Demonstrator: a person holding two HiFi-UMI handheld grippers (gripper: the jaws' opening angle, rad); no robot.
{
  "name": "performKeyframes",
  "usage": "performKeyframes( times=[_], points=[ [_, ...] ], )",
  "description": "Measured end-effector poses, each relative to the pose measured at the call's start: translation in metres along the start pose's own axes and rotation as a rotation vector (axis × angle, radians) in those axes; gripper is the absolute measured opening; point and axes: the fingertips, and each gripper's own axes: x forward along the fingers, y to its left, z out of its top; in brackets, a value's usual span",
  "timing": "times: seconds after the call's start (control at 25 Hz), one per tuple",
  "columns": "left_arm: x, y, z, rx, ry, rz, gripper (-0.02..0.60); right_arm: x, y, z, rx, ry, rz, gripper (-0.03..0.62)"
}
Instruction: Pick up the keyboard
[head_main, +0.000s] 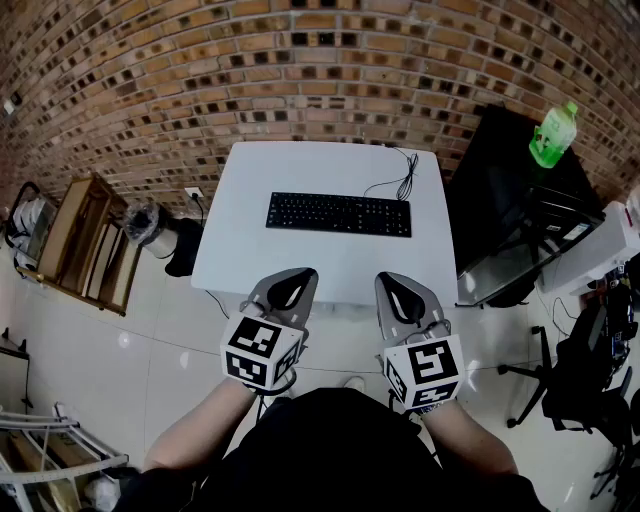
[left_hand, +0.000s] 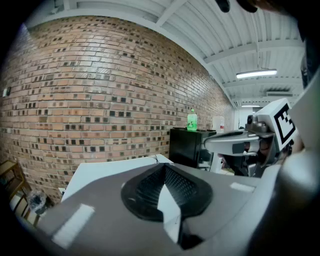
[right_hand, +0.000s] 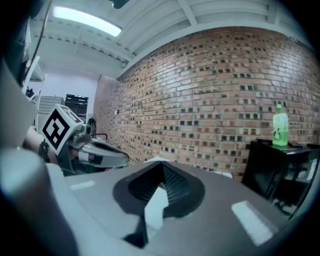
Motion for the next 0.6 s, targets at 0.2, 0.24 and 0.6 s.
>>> performKeyframes(
  times=[0.2, 0.24, 0.6],
  points=[
    [0.017, 0.005, -0.008, -0.071, 0.024, 0.016, 0.006, -0.007, -0.019, -0.007, -0.001, 0.005, 0.018, 0.002],
    [0.019, 0.009, -0.01, -0.089, 0.03, 0.019, 0.006, -0.008, -0.022, -0.01, -0.001, 0.007, 0.023, 0.002],
    [0.039, 0.084, -0.023, -0.242, 0.077, 0.083, 0.043, 0.007, -0.03, -0.014, 0.002, 0.02, 0.057, 0.002]
  ],
)
